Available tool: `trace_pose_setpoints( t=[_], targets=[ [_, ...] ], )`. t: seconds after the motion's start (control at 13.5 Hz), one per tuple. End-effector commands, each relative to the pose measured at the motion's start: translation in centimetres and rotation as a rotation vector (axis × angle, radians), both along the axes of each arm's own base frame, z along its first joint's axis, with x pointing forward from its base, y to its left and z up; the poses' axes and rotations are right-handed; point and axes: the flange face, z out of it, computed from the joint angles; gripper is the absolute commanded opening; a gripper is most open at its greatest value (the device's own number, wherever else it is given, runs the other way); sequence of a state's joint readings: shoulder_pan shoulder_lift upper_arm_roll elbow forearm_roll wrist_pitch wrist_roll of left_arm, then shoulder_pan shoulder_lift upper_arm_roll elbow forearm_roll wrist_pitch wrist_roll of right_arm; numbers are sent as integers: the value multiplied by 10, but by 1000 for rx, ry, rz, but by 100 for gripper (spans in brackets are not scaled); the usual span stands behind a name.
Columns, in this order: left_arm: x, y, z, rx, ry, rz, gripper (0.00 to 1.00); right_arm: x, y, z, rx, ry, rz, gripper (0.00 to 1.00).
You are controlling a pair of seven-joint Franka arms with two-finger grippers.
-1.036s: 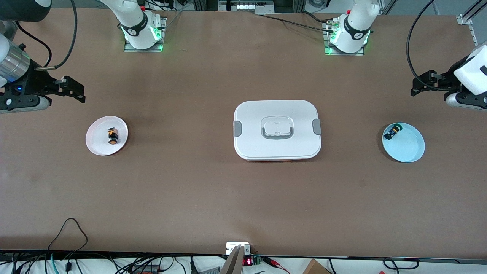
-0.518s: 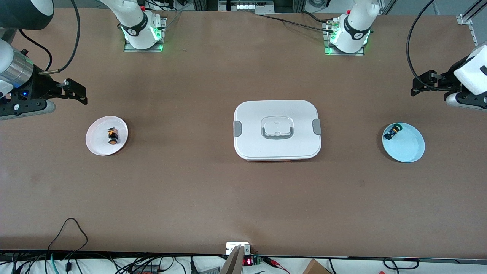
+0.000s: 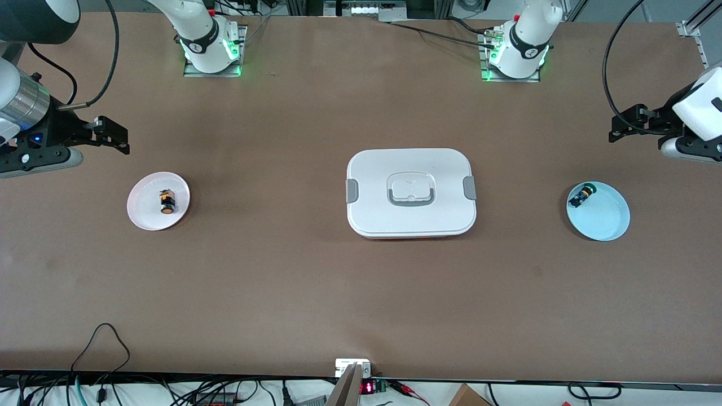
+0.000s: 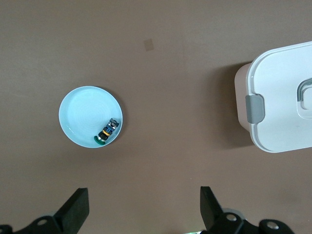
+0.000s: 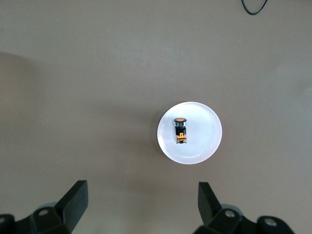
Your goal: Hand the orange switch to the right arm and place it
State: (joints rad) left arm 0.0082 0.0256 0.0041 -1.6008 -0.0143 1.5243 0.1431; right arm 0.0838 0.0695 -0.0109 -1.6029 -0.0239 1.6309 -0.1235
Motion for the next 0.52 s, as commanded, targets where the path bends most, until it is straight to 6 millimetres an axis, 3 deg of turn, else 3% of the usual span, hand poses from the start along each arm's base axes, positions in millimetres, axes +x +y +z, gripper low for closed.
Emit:
trace_pose_setpoints(
  t=[0.0, 0.44],
  targets=[
    [-2, -1, 4, 6, -6, -9, 100, 1, 0, 3, 16, 11, 9, 100],
    [-2, -1, 4, 6, -5, -8, 100, 1, -1, 1, 15, 15, 0, 100]
  ],
)
